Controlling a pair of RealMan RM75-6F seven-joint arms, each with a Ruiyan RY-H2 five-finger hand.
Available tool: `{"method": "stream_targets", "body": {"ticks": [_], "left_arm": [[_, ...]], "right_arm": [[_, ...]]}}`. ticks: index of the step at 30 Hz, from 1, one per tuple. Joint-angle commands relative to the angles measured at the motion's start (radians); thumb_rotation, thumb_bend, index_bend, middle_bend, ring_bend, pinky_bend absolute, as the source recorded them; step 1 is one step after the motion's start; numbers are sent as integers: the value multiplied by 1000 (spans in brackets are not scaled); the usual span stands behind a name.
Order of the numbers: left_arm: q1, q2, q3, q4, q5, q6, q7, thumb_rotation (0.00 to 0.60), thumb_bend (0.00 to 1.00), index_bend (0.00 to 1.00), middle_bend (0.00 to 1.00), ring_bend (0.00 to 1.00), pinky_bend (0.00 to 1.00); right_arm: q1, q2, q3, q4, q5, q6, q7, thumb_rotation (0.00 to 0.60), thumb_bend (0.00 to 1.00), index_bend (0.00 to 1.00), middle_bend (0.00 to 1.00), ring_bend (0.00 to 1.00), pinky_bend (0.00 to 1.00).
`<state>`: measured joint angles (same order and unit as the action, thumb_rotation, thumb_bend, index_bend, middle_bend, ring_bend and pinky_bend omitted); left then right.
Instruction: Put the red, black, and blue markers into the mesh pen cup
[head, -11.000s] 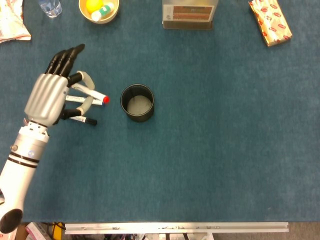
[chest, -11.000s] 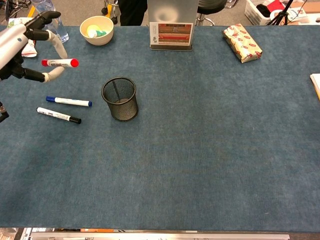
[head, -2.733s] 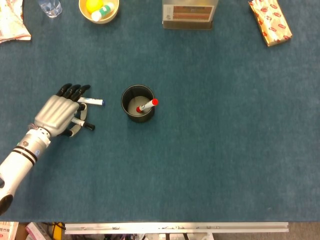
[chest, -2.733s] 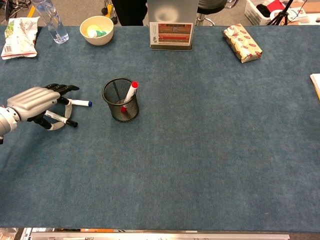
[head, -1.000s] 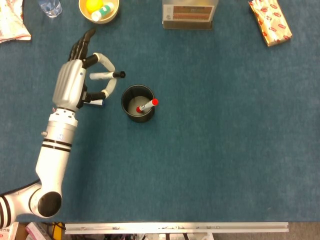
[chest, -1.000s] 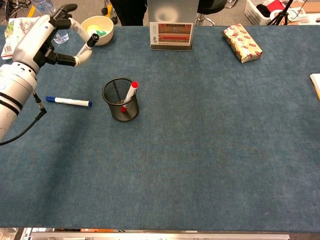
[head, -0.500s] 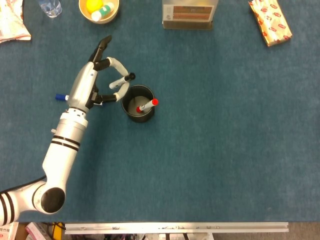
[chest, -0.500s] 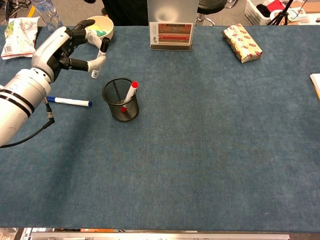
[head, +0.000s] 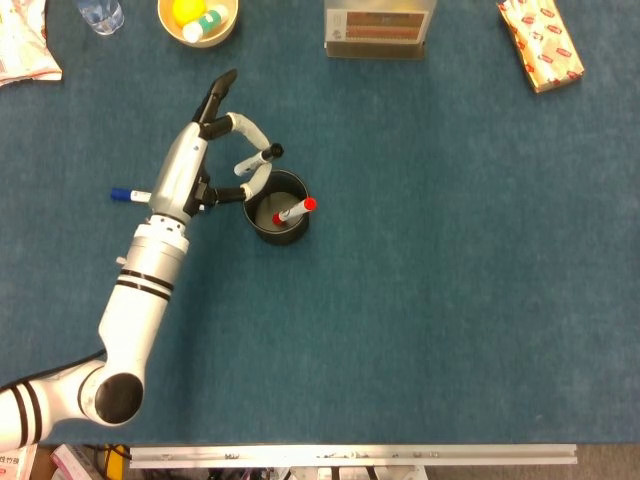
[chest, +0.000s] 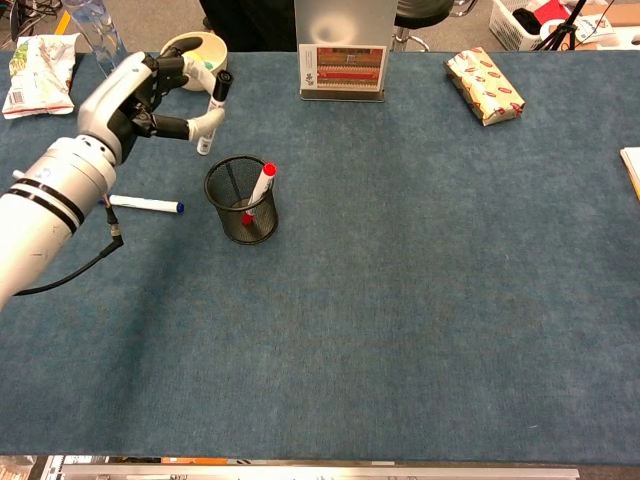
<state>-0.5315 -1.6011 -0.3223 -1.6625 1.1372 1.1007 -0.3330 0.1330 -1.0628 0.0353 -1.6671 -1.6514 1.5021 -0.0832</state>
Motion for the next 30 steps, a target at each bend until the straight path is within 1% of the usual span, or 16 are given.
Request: {"method": "stream_targets", "body": {"ticks": [1,8,12,22,30], "left_arm": [[-3,-11,-8,-4,-14,4,2,600,343,606,0,0,13],[-6,-35,-29,-19,-52,16,5,600,354,607,0,0,13],[-7,-48,-32,-25,-63,24,17,600,358,607,0,0,13],[3,-75,-19,-53,-69,41,29,600,358,607,0,0,13],[8,-93,-5,-65,-63,35,22,600,358,607,0,0,13]], "right_arm": [[0,0,0,0,0,1,0,600,0,143,175,126,301],[-2,1,0,0,-1,3,0,600,0,144,175,126,301],[-3,1,-1,0,-3,6,1,600,0,144,175,126,301],[-6,4,-2,-1,-5,10,3,600,0,144,175,126,302],[-7,3,-3,-1,-5,10,3,600,0,144,175,126,301]]}}
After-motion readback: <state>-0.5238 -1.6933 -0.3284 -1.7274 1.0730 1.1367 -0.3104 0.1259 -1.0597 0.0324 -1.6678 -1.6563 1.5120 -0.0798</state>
